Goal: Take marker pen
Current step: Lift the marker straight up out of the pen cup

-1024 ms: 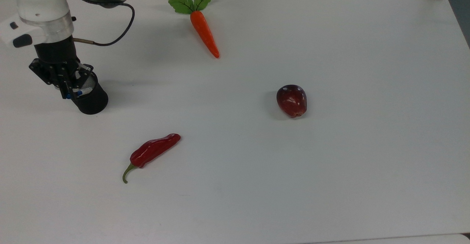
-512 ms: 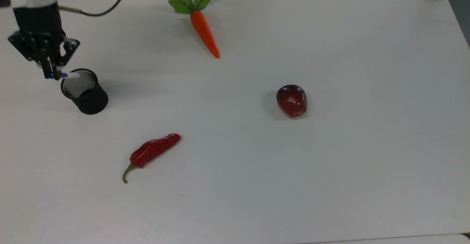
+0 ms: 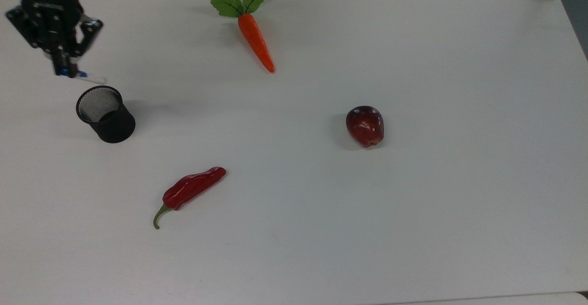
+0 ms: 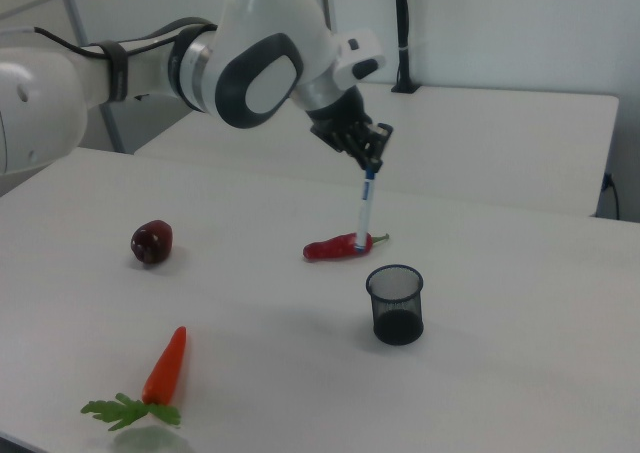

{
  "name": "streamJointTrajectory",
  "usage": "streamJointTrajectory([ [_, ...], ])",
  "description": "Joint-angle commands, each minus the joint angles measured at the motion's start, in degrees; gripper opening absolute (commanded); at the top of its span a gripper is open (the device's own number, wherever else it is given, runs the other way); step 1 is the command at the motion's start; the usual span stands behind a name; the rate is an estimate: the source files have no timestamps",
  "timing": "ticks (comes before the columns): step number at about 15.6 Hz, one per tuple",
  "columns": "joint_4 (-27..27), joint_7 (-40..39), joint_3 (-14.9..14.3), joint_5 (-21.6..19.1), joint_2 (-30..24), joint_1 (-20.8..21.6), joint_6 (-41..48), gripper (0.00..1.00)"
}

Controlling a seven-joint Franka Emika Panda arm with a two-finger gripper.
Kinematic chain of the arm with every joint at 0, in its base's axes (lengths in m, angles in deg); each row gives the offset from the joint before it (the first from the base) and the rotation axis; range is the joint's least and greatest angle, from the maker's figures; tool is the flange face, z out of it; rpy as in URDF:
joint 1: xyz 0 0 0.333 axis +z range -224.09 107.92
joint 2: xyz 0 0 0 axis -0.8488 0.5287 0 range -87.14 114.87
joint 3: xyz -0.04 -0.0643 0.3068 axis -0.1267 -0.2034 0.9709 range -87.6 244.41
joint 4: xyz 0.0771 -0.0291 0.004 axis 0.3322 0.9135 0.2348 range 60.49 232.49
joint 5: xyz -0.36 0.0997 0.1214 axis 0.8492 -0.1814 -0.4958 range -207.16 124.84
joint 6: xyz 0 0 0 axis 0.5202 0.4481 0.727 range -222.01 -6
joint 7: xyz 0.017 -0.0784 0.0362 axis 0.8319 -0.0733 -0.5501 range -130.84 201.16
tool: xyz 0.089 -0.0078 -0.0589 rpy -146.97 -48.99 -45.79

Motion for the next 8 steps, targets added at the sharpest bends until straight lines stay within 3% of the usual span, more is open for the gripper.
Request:
streamJointTrajectory([
  [1, 1.77, 4.79, -0.36, -1.19, -1.27, 6.32, 4.98, 0.13],
  [8, 3.35, 6.46, -0.36, -1.19, 0.57, 16.95, 14.66, 0.14],
])
